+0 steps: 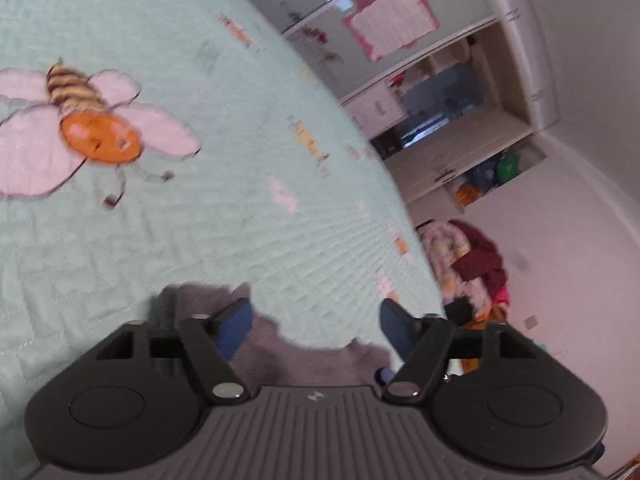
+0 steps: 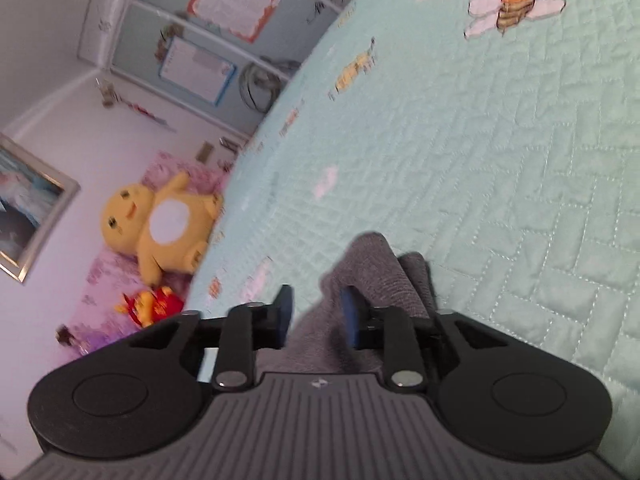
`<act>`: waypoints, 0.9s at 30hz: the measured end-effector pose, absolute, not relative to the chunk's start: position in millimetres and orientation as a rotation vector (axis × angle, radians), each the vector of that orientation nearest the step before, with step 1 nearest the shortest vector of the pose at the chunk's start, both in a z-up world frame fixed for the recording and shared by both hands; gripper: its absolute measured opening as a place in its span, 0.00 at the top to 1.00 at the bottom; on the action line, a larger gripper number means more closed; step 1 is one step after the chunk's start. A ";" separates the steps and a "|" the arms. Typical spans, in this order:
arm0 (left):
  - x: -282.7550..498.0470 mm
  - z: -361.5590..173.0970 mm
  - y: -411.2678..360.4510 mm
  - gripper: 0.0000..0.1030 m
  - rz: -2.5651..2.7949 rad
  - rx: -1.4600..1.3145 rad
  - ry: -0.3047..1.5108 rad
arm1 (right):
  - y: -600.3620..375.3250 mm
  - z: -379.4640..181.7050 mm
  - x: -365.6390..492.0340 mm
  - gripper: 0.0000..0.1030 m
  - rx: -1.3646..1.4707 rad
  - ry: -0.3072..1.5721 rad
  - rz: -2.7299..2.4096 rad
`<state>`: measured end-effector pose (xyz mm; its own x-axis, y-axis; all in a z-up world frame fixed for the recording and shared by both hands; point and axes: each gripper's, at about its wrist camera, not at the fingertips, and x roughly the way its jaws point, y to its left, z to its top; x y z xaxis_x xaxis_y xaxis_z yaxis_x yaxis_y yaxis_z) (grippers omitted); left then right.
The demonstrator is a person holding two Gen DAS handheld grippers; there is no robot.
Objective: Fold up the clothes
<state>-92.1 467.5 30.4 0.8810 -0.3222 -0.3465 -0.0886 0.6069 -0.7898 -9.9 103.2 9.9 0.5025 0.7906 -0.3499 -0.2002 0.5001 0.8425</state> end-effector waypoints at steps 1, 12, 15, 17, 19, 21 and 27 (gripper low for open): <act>-92.4 29.5 468.3 0.20 -0.137 -0.912 0.486 | 101.0 13.8 -11.5 0.55 0.842 0.805 0.696; -95.0 42.4 464.5 0.23 -0.063 -0.855 0.532 | 107.3 25.8 2.0 0.71 0.673 0.823 0.595; -124.6 66.1 449.3 0.23 -0.088 -0.773 0.542 | 87.4 50.7 -27.2 0.57 0.688 0.765 0.640; -148.9 79.3 432.6 0.22 -0.133 -0.708 0.560 | 76.6 63.6 -53.0 0.57 0.687 0.763 0.689; -176.6 83.1 411.0 0.17 -0.188 -0.663 0.587 | 69.9 72.1 -80.7 0.56 0.697 0.772 0.737; -199.7 75.9 390.3 0.17 -0.210 -0.623 0.625 | 65.2 72.0 -110.0 0.56 0.711 0.787 0.781; -210.7 34.6 360.1 0.18 -0.157 -0.472 0.687 | 73.4 27.7 -132.7 0.63 0.633 0.892 0.724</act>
<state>-210.7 360.1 34.6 0.7661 -0.2914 -0.5729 -0.0141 0.8835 -0.4683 -132.7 73.4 27.7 0.4292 0.7777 -0.4593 -0.2898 0.6002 0.7455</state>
